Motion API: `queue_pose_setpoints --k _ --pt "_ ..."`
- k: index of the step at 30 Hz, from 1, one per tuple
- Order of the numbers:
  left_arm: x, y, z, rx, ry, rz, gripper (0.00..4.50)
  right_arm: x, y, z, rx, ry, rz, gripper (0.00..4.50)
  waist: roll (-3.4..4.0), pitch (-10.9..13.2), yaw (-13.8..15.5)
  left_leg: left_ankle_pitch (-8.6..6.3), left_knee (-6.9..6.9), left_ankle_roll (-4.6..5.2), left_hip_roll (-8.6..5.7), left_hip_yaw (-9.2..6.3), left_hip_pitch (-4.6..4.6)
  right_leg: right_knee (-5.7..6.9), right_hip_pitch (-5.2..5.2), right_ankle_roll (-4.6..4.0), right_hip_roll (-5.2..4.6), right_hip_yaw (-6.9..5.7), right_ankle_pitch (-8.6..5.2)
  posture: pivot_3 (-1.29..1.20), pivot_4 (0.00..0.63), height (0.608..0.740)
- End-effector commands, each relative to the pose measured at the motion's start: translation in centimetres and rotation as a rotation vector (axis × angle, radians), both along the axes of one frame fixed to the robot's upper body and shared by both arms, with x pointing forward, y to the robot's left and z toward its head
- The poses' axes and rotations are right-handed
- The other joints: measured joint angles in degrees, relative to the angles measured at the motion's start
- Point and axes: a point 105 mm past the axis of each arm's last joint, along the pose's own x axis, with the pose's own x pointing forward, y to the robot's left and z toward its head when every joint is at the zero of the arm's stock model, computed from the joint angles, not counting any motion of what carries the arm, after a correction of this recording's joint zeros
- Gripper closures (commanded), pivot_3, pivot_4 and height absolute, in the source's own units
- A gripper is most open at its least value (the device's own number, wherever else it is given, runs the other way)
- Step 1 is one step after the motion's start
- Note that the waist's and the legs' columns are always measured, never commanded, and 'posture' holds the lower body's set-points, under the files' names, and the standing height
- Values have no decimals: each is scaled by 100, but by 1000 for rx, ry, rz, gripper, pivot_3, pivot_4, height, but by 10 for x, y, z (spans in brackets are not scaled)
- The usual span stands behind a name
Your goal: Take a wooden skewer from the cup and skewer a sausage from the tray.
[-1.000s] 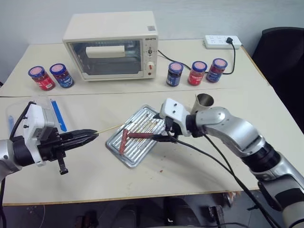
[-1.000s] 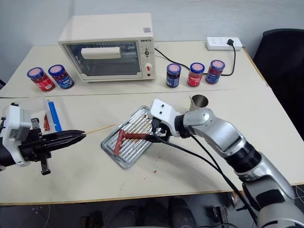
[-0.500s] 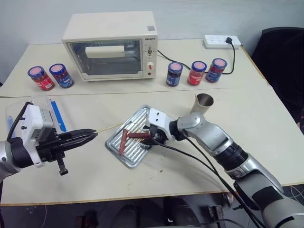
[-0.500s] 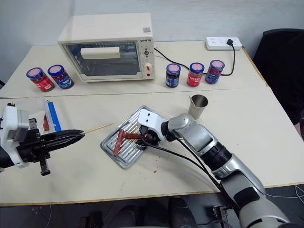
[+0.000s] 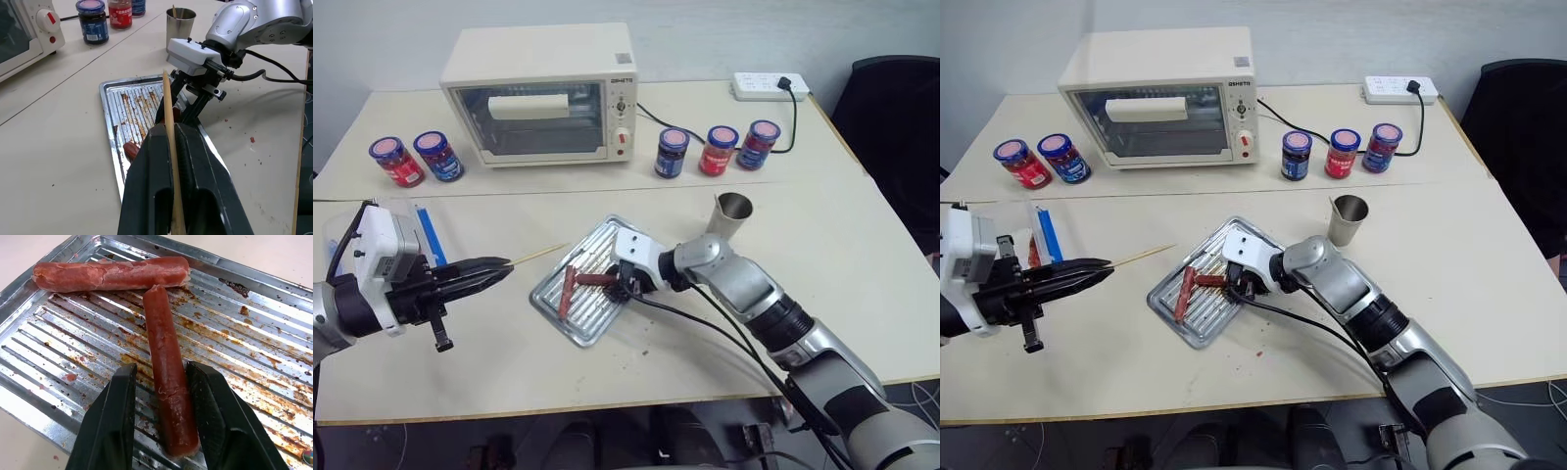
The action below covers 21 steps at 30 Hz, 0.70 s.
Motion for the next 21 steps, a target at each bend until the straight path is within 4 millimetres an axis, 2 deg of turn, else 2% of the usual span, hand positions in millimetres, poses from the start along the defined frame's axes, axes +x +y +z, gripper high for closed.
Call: queue_pose_setpoints --k 1,3,9,13,17,21 --pt "1 -2 7 20 -39 -14 4500 2 -1 2 19 -9 -10 3173 0 0 0 0 0 0 0 0 0 1 0 0 0 0 0 0 150 740" --pt "2 -2 7 20 -42 -18 4500 2 -2 2 20 -9 -14 3554 0 0 1 0 0 0 0 0 0 1 0 0 0 0 0 0 150 740" --pt "5 -2 6 24 -37 -34 4500 1 -2 2 33 -3 -23 3554 0 0 0 0 0 0 0 0 1 4 0 0 0 0 0 0 150 740" --pt "9 -4 4 15 -21 -65 4500 2 -3 11 52 -14 -24 3554 0 0 0 0 0 -1 -1 0 1 3 0 0 0 0 0 0 150 740" --pt "18 -8 -1 18 1 -113 4500 -1 -12 34 76 -25 -2 3554 0 0 15 0 2 0 -6 -1 1 4 0 0 -2 0 0 0 150 740" --pt "35 -19 0 31 16 -225 4500 -15 -46 81 103 5 52 3554 3 3 45 1 8 1 -14 -6 -2 4 0 1 -8 -4 0 0 150 740"
